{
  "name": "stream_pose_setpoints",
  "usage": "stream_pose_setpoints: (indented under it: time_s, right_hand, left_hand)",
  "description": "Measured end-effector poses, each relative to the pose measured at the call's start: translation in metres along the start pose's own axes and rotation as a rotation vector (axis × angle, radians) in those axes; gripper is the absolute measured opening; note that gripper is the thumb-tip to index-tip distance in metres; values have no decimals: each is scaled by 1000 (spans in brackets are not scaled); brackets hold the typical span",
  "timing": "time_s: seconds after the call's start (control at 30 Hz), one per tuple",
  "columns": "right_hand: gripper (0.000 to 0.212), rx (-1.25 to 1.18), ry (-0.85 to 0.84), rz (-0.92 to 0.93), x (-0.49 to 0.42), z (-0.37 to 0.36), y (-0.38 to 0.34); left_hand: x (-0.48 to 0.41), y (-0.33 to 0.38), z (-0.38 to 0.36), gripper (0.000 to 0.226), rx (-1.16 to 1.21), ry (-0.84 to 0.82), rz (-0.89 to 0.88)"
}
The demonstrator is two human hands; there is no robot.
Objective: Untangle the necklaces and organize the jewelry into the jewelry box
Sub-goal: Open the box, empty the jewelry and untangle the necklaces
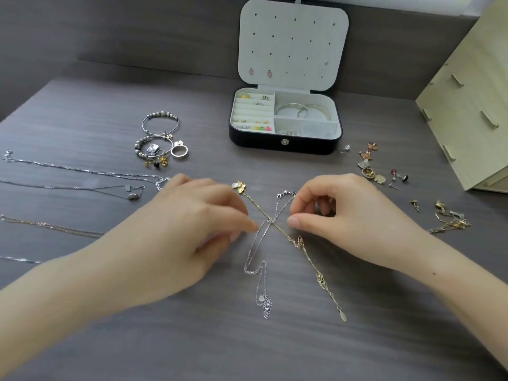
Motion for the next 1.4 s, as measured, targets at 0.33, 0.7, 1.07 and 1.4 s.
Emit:
stream_pose_setpoints:
  time_s: [0.33, 0.7, 1.07, 1.4]
  right_hand:
    - [5, -56, 76, 242, -6, -11, -6]
    - [20, 158, 214, 611, 16, -10, -7]
    - [20, 196, 202, 627, 16, -10, -6]
    - [13, 172, 216, 596, 2, -15, -15]
  left_hand:
    - [-27, -3, -18, 34, -65, 72, -48]
    - [-22, -4, -20, 51, -155, 60, -188]
    - [-18, -10, -19, 56, -132, 41, -174]
    - [-18, -11, -20, 56, -128, 35, -191]
Point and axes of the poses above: each hand's wrist, its own x-axis away from the middle knuckle, its own z-axis out of the back of the hand, y = z × x, the point moved 6 cm from there along -x, towards the middle knuckle, and after that the axes turned 13 degrees about y, right-handed, at the moved point
